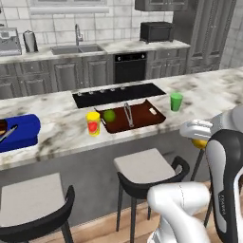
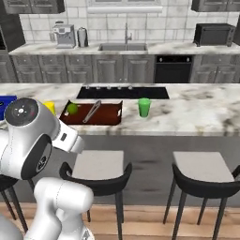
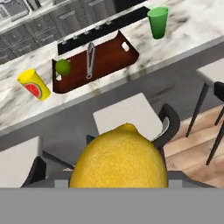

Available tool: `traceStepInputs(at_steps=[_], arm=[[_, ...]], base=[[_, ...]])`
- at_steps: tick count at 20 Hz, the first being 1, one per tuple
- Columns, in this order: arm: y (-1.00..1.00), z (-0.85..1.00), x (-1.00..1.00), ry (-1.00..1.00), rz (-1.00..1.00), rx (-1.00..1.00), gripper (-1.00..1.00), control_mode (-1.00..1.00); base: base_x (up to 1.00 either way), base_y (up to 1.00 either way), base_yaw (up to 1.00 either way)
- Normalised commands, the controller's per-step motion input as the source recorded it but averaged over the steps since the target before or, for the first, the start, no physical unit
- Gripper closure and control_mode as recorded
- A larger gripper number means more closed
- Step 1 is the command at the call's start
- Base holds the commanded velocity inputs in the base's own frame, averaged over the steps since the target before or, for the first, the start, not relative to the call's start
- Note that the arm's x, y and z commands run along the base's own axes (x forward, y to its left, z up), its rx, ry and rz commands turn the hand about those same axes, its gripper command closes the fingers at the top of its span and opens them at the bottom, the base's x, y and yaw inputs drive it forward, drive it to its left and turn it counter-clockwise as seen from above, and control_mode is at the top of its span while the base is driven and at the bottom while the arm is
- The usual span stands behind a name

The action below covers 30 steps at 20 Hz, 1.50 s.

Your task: Gather the lemon and lime from the fridge and place them on a tray on the dining counter. Then gather the steak and chicken drumstick from the fridge and place them on the other tray.

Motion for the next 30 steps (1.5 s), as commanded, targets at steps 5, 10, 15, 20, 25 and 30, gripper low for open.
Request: traceStepInputs(at_steps=[5, 10, 15, 20, 25, 30], arm=[[0.00, 0.00, 0.00, 0.00, 0.00, 0.00, 1.00, 1.00], [0.00, 0.00, 0.00, 0.00, 0.00, 0.00, 1.00, 1.00], [-0.08, 0.00, 0.33, 0.00, 0.06, 0.00, 1.00, -1.00], [-0.15, 0.00, 0.99, 0.04, 0.08, 0.00, 1.00, -1.00], [0.03, -0.02, 0.98, 0.13, 0.00, -0.01, 1.00, -1.00], [0.00, -0.21, 0.91, 0.14, -0.02, -0.07, 1.00, -1.00]], base=[[0.64, -0.07, 0.25], [0.69, -0.15, 0.20], [0.44, -0.14, 0.10], [0.00, 0.00, 0.00], [0.00, 0.00, 0.00], [0.00, 0.00, 0.00]])
